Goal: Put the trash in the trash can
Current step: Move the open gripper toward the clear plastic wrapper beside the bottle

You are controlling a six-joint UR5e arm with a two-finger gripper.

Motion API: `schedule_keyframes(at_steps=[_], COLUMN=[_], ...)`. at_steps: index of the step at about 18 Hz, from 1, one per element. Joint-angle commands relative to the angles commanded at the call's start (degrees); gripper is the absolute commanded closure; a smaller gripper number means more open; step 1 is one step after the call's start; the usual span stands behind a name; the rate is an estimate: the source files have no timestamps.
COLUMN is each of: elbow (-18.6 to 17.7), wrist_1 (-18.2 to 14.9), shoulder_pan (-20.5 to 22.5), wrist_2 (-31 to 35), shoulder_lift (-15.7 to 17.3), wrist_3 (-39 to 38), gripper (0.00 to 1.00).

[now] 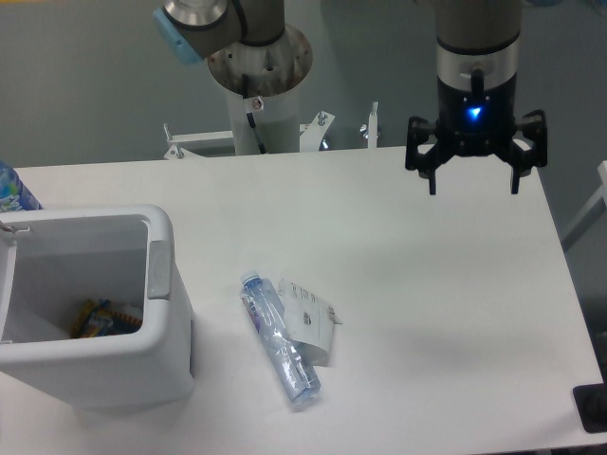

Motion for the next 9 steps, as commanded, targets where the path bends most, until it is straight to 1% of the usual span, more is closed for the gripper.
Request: schedule_keyframes(at_steps=[1, 3, 4, 6, 8, 9], elbow=[-0.09, -1.14, -2.54, -5.17, -8.33, -9.48], wrist_1=[0.7, 2.2, 2.55, 4.48, 7.11, 8.26], shoulder_pan=[-0.35, -1.84, -2.02, -2.9, -3.69, -3.78], wrist_2=[-0.17, 0.0, 0.17, 0.44, 0.96, 1.05], shoulder_lift=[-0.52, -1.41, -1.58, -1.67, -1.58, -1.58], wrist_3=[-1.85, -2.22, -2.31, -2.31, -3.09, -4.75], gripper=[0.0, 0.0, 0.0, 0.0, 0.0, 0.0])
